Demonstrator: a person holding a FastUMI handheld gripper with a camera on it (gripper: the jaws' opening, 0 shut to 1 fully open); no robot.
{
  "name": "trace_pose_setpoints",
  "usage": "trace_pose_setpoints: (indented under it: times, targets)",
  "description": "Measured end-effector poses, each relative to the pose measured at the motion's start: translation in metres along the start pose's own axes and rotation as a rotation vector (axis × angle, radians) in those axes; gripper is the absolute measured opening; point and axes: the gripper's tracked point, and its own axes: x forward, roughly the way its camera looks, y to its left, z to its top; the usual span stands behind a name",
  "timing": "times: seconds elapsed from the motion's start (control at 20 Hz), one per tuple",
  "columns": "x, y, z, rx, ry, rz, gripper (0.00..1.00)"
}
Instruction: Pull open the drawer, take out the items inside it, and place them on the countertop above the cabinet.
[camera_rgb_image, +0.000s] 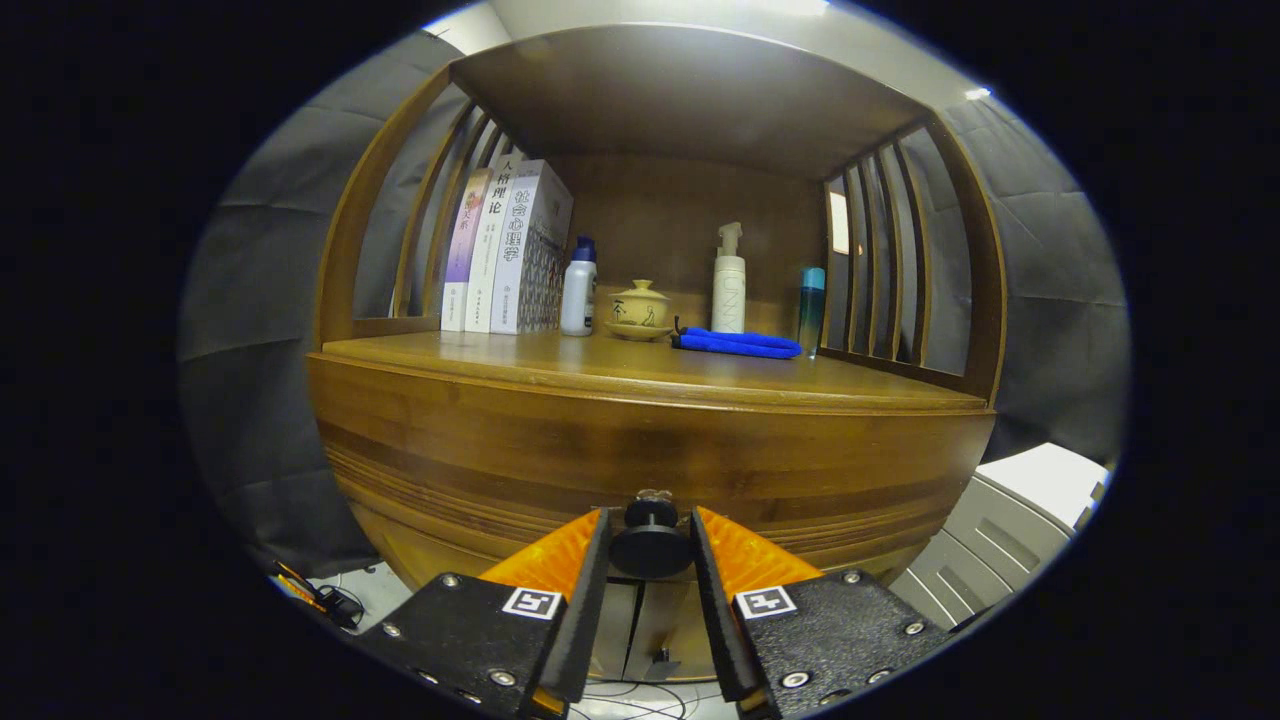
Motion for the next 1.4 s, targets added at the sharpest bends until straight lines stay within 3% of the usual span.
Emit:
trace_pose_setpoints:
  times: [0.55,1.4]
  targets:
    - [0.000,0.000,-0.001,-0.006,-0.001,-0.001,0.35]
    - [-0.065,-0.007,-0.011,-0.026,-0.005,0.036,0.35]
